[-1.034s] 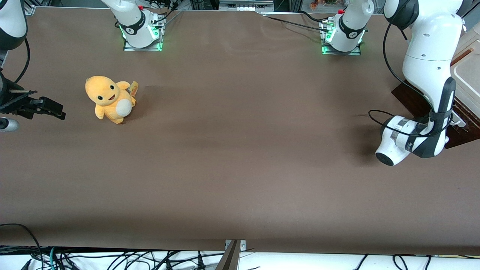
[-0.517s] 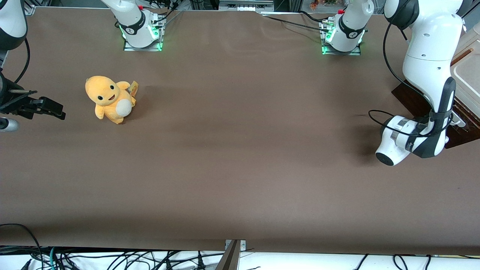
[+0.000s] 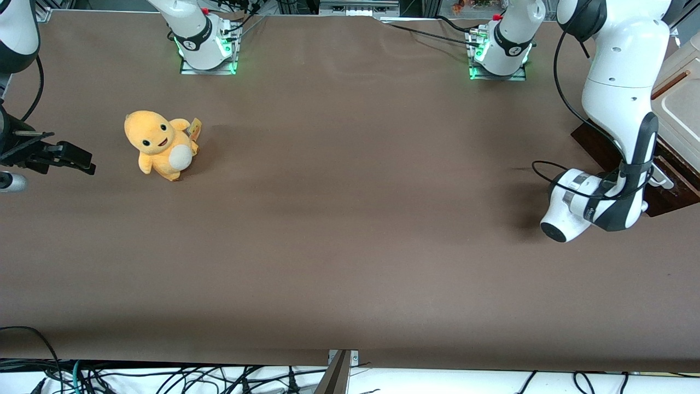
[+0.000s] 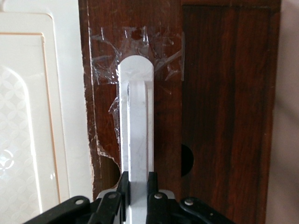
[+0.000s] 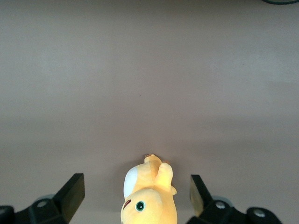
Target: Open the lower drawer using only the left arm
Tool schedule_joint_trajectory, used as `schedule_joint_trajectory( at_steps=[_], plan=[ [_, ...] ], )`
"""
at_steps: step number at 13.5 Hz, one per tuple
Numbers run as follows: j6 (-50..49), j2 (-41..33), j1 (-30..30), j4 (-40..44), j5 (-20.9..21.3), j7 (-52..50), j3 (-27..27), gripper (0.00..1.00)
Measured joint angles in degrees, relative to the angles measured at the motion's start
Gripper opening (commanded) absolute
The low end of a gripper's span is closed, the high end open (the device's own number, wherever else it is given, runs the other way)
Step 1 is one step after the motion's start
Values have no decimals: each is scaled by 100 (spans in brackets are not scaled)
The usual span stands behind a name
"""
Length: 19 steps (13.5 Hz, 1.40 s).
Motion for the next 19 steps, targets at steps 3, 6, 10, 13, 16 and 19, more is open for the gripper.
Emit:
schedule_joint_trajectory(
  at_steps=[3, 6, 10, 13, 16, 19],
  plan=[
    [20, 1, -112, 21, -11, 0, -4, 11],
    [20, 0, -235, 95, -56, 0, -30, 9],
    [28, 1, -358, 146, -70, 0, -53, 9],
    [32, 3, -418, 177, -80, 1, -61, 9],
    [32, 6, -423, 186, -86, 1, -63, 17],
    [36, 28, -428, 192, -143, 2, -80, 100]
  ],
)
